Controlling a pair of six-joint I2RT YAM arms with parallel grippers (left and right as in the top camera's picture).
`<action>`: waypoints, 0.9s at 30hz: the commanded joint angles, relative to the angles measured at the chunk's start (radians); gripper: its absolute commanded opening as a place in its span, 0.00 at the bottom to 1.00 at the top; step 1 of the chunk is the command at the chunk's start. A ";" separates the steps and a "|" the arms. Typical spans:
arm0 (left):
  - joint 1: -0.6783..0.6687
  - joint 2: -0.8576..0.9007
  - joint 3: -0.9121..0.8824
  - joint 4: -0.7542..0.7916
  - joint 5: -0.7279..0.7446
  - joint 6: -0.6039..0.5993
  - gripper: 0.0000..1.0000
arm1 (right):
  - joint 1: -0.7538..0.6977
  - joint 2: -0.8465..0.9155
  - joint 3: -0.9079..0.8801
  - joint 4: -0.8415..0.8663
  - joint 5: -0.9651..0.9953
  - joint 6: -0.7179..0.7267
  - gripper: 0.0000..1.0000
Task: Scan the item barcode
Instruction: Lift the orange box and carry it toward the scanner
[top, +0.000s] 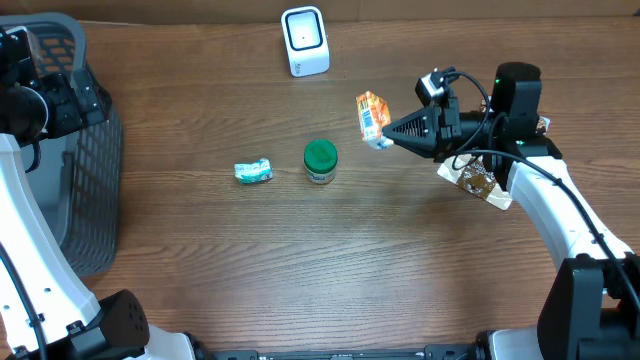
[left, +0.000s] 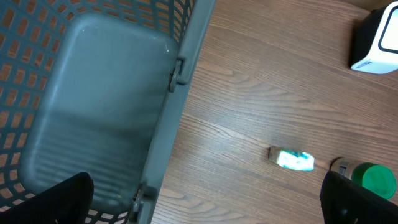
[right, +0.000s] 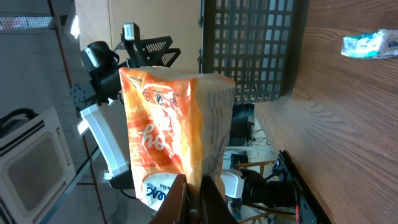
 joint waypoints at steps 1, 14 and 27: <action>-0.002 0.005 0.003 0.001 0.003 0.019 0.99 | 0.000 -0.010 0.020 0.014 -0.018 0.037 0.04; -0.002 0.005 0.003 0.001 0.003 0.019 1.00 | 0.179 -0.010 0.020 -0.122 0.437 -0.165 0.04; -0.002 0.005 0.003 0.001 0.003 0.019 0.99 | 0.379 -0.007 0.514 -0.819 1.284 -0.522 0.04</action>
